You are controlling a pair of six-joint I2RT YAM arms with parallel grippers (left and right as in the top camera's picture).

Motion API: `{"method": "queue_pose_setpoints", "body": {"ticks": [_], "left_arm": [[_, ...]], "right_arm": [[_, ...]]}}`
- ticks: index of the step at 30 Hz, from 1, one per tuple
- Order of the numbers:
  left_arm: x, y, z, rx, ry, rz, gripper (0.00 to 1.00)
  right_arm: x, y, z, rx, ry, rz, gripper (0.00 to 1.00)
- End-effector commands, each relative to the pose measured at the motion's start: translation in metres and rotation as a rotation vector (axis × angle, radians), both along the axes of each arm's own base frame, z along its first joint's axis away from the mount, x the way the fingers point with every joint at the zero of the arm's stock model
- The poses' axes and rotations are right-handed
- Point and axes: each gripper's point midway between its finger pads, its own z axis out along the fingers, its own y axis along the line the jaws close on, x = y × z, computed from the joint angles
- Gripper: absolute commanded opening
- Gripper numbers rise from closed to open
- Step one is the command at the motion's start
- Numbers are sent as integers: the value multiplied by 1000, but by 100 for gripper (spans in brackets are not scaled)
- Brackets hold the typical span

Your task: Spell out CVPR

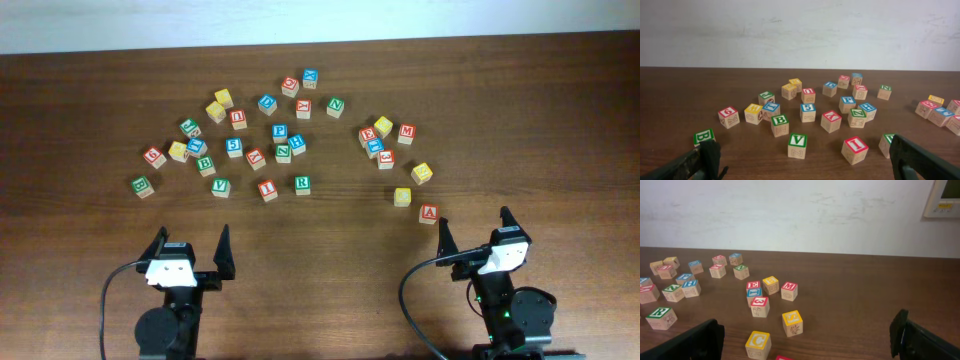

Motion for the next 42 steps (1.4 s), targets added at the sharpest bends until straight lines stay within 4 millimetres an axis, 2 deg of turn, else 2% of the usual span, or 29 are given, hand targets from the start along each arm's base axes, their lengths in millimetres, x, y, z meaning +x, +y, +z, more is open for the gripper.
{"method": "queue_pose_setpoints", "body": {"ticks": [1, 37, 38, 41, 42], "left_arm": [[0, 1, -2, -10, 3, 3, 99], [0, 1, -2, -10, 3, 2, 99], [-1, -7, -1, -14, 1, -42, 99], [-17, -71, 14, -34, -54, -427, 99], [-33, -98, 22, -33, -89, -613, 99]], "right_arm": [[0, -3, -2, 0, 4, -15, 98], [0, -3, -2, 0, 4, -15, 98], [0, -3, -2, 0, 4, -15, 98], [0, -3, -2, 0, 4, -15, 99], [0, -3, -2, 0, 4, -15, 98]]}}
